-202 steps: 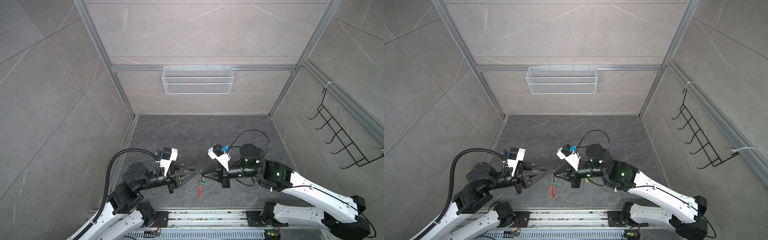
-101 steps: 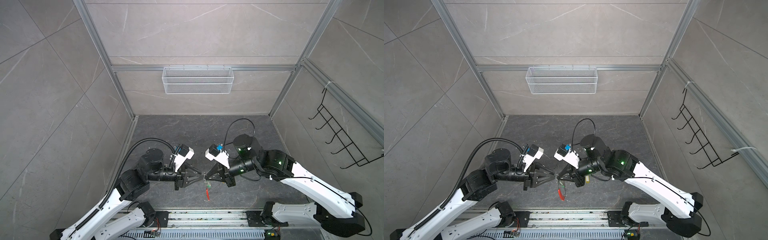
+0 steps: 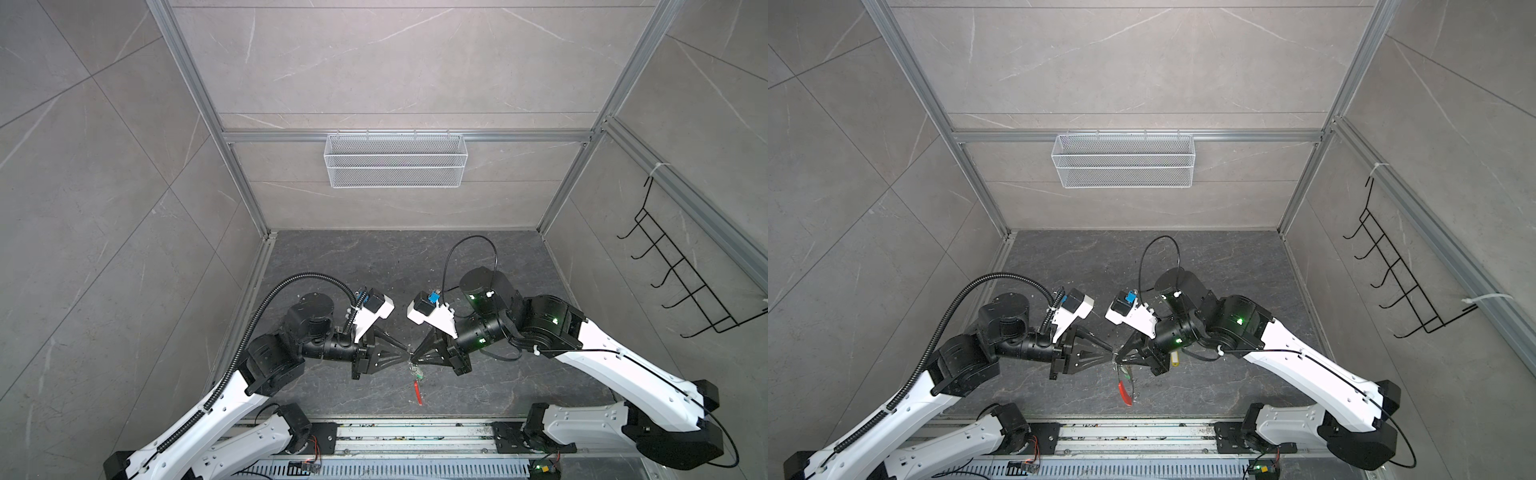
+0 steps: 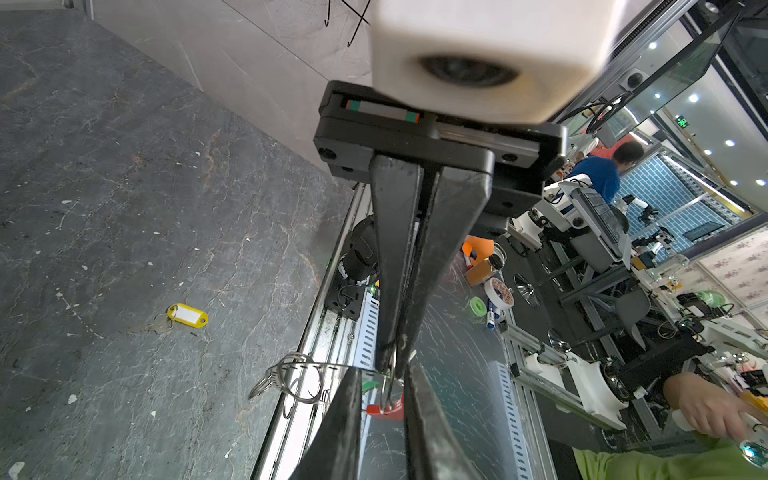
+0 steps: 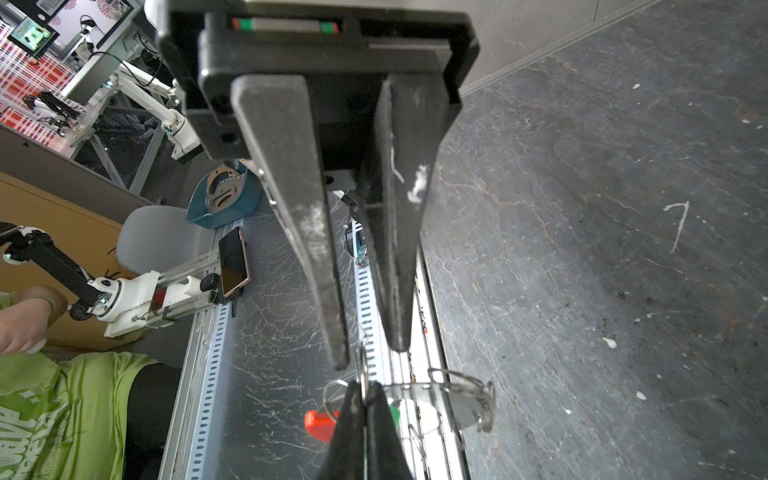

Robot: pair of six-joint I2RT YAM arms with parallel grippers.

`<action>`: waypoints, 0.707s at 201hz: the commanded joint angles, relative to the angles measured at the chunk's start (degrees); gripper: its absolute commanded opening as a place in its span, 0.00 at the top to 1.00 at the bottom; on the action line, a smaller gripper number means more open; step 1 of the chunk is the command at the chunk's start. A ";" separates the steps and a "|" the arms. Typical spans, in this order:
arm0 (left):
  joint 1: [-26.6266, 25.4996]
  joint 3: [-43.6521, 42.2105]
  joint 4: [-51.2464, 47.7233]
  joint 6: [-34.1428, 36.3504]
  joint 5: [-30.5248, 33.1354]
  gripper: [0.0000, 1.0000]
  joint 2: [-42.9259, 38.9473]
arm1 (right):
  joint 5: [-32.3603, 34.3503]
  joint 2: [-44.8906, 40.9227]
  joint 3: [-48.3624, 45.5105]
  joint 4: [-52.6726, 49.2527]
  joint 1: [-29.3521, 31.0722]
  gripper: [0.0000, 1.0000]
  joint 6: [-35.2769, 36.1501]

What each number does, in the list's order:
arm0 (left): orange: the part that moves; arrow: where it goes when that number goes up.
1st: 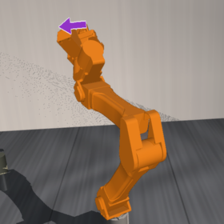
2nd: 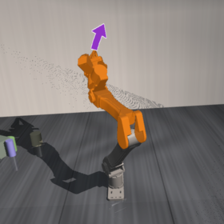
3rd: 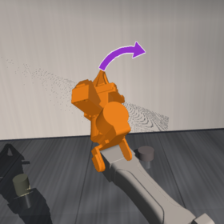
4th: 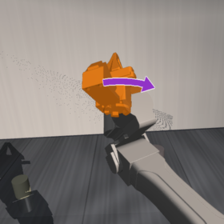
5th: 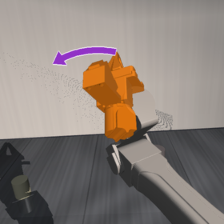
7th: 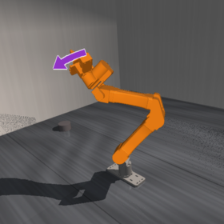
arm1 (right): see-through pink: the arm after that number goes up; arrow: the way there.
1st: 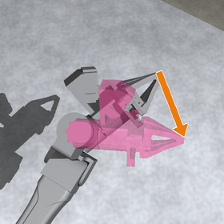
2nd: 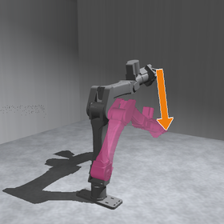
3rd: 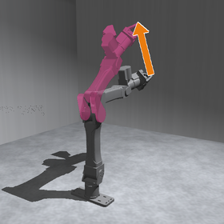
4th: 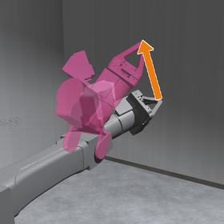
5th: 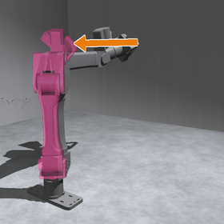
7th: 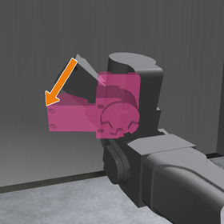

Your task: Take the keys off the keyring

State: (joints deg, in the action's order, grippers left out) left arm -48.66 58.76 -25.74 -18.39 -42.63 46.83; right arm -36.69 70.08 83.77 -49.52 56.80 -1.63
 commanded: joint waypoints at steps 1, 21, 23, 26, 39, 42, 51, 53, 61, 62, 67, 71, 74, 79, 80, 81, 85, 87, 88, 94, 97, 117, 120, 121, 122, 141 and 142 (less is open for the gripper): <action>-0.16 1.44 1.54 0.03 -1.93 0.79 -0.43 | -0.12 0.66 2.26 0.12 -0.19 1.00 0.69; -0.13 1.09 2.16 -0.23 -1.91 0.81 -0.64 | -0.44 1.36 2.58 0.38 -0.19 1.00 0.49; -0.16 1.16 2.24 -0.28 -1.97 0.81 -0.56 | -0.48 1.39 2.62 0.47 -0.19 1.00 0.49; -0.20 1.07 2.34 -0.37 -2.00 0.82 -0.53 | -0.49 1.52 2.67 0.54 -0.19 1.00 0.41; -0.14 0.86 3.04 -0.65 -2.45 0.83 -0.44 | -0.39 1.67 2.72 1.21 -0.17 1.00 0.04; -0.12 0.75 3.12 -0.68 -2.55 0.84 -0.38 | -0.40 1.72 2.76 1.30 -0.19 1.00 0.02; -0.17 0.71 3.31 -0.75 -2.75 0.86 -0.27 | -0.42 1.81 2.90 1.74 -0.19 1.00 -0.14; -0.13 0.60 3.39 -0.72 -2.77 0.87 -0.27 | -0.34 1.79 3.01 1.82 -0.19 1.00 -0.24; -0.13 0.45 3.59 -0.72 -2.57 0.92 -0.33 | -0.23 1.90 3.19 2.10 -0.19 1.00 -0.43; -0.12 0.42 3.63 -0.79 -2.56 0.93 -0.33 | -0.23 1.94 3.18 2.12 -0.19 1.00 -0.45; -0.20 0.35 3.77 -0.78 -2.46 0.97 -0.46 | -0.23 1.98 3.33 2.13 -0.19 1.00 -0.45; -0.16 0.27 3.84 -0.75 -2.46 1.00 -0.43 | -0.18 2.06 3.34 2.14 -0.15 1.00 -0.46; -0.14 0.15 3.92 -0.79 -2.41 1.00 -0.51 | -0.14 2.07 3.38 2.14 -0.19 1.00 -0.53; -0.20 0.00 4.17 -0.85 -2.30 1.00 -0.62 | -0.08 2.07 3.36 2.40 -0.12 1.00 -0.70; -0.24 0.02 4.19 -0.85 -2.29 1.00 -0.65 | -0.02 1.99 3.35 2.49 -0.16 1.00 -0.72; -0.22 -0.02 4.24 -0.85 -2.33 1.00 -0.62 | 0.01 1.99 3.34 2.49 -0.18 1.00 -0.78; -0.14 -0.10 4.35 -0.90 -2.24 1.00 -0.73 | 0.03 1.90 3.33 2.81 -0.19 1.00 -1.04; -0.16 -0.20 4.42 -0.93 -2.20 1.00 -0.78 | 0.01 1.83 3.25 2.95 -0.19 1.00 -1.19; -0.14 -0.21 4.44 -0.94 -2.24 1.00 -0.82 | 0.03 1.87 3.20 2.99 -0.19 1.00 -1.23; -0.21 -0.33 4.67 -1.03 -2.12 1.00 -0.95 | 0.12 1.75 3.15 3.40 -0.17 1.00 -1.40; -0.17 -0.52 4.87 -1.03 -2.06 1.00 -1.07 | 0.12 1.66 3.10 3.70 -0.17 1.00 -1.56; -0.23 -1.59 6.83 -1.64 -0.19 1.00 -2.45 | 1.39 0.34 1.85 6.24 -0.11 0.97 -2.48; -0.13 -1.76 7.15 -1.65 0.29 1.00 -2.82 | 1.83 -0.15 1.37 6.93 -0.12 0.92 -2.70; -0.12 -1.87 7.26 -1.65 0.45 1.00 -2.94 | 1.95 -0.27 1.21 7.17 -0.11 0.91 -2.78; -0.12 -1.97 7.40 -1.60 0.63 1.00 -3.04 | 2.09 -0.42 1.04 7.43 -0.15 0.89 -2.86; -0.22 -4.09 10.99 -1.47 4.20 1.00 -6.80 | 4.75 -3.95 -3.05 13.10 -0.11 0.65 -4.02; -0.21 -4.27 11.37 -1.47 4.39 1.00 -7.04 | 4.90 -4.15 -3.37 13.43 -0.11 0.64 -4.14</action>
State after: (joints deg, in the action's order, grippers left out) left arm -48.66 56.53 -21.04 -19.33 -41.50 44.07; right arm -35.27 70.46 83.81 -46.00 56.75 -3.64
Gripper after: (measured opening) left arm 0.045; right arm 0.234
